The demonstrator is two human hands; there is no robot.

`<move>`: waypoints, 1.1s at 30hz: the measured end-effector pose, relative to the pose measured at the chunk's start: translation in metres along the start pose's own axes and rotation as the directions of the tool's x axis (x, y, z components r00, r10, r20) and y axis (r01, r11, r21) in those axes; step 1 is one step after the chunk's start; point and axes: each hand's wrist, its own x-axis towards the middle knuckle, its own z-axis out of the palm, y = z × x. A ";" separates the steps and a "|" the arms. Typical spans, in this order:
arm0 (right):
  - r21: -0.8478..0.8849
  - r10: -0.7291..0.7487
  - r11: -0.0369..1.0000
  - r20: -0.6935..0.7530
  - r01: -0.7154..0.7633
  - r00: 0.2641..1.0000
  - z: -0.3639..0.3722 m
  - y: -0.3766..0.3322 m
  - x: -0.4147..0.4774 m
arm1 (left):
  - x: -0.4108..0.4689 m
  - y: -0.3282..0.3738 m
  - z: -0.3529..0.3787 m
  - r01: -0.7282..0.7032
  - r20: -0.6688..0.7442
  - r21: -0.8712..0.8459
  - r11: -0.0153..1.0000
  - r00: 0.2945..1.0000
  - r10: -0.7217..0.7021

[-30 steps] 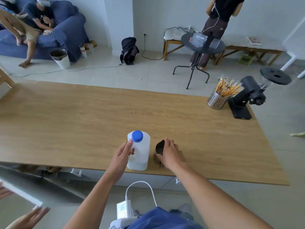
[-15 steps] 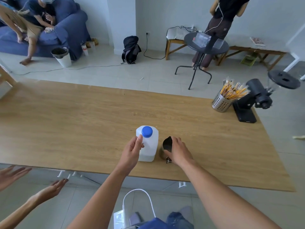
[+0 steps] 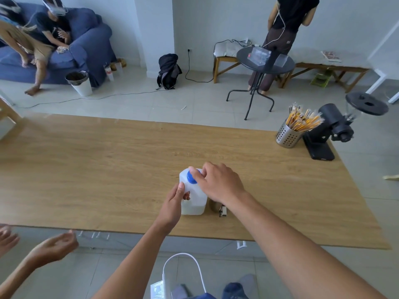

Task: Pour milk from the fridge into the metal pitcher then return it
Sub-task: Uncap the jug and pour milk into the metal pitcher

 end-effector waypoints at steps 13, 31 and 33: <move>-0.424 -0.303 0.827 0.217 0.369 0.928 -0.008 -0.015 0.020 | 0.001 -0.001 0.006 0.057 -0.075 -0.077 0.995 0.995 -0.063; 0.068 0.061 0.995 0.080 -0.067 0.995 0.011 0.127 0.021 | 0.009 -0.015 0.008 -0.037 -0.098 -0.069 0.997 0.995 0.031; 0.105 0.189 0.976 0.045 -0.193 0.981 0.028 0.152 0.016 | 0.010 -0.016 0.007 -0.036 -0.103 -0.052 0.998 0.994 0.031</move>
